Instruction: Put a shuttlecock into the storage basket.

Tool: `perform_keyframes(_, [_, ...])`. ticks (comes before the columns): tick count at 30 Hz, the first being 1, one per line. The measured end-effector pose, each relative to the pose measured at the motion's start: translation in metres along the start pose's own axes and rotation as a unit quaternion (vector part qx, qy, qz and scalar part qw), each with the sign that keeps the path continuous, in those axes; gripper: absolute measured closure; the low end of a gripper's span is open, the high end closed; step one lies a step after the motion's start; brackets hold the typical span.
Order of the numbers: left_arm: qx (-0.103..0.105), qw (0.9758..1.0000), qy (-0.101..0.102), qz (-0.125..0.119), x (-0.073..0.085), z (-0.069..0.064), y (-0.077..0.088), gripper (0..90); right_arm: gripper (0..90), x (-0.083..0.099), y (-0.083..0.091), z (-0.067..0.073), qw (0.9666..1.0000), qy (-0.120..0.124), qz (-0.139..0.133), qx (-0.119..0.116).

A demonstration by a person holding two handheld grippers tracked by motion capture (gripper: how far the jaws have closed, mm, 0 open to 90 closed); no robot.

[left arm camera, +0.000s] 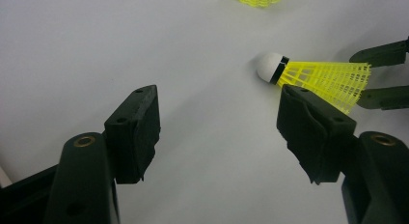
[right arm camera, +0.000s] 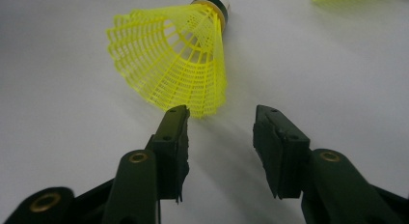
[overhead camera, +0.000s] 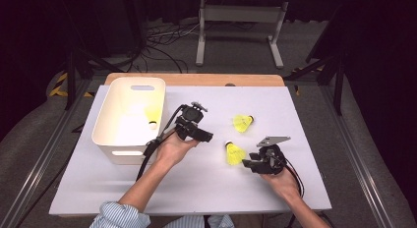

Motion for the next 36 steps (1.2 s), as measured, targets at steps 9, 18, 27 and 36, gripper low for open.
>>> perform_keyframes(9, [0.002, 1.0000, 0.001, 0.004, 0.002, 0.001, -0.002, 32.6, 69.4, -0.011, -0.005, 0.001, 0.9999, 0.006, 0.008, 0.006])
perform_keyframes(18, [0.005, 0.9999, -0.003, 0.009, 0.004, -0.001, -0.007, 32.6, 81.1, -0.017, -0.010, 0.002, 0.9999, 0.007, 0.013, 0.005])
perform_keyframes(27, [0.002, 0.9999, -0.004, 0.010, 0.006, 0.001, -0.008, 32.6, 88.5, -0.020, -0.012, 0.002, 0.9999, -0.005, 0.011, -0.006])
perform_keyframes(36, [0.003, 0.9999, -0.009, 0.008, 0.006, -0.001, -0.007, 32.6, 89.9, -0.032, -0.008, 0.006, 1.0000, -0.002, -0.002, -0.006])
Point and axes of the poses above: each handheld gripper's, and its own axes: y roughly backward along the jaws, x roughly out of its underside, z roughly to its left, the point moved 6 cm from there along -y, roughly forward along the jaws, and after that the axes turned 2 degrees about x, right-handed, at the moved point
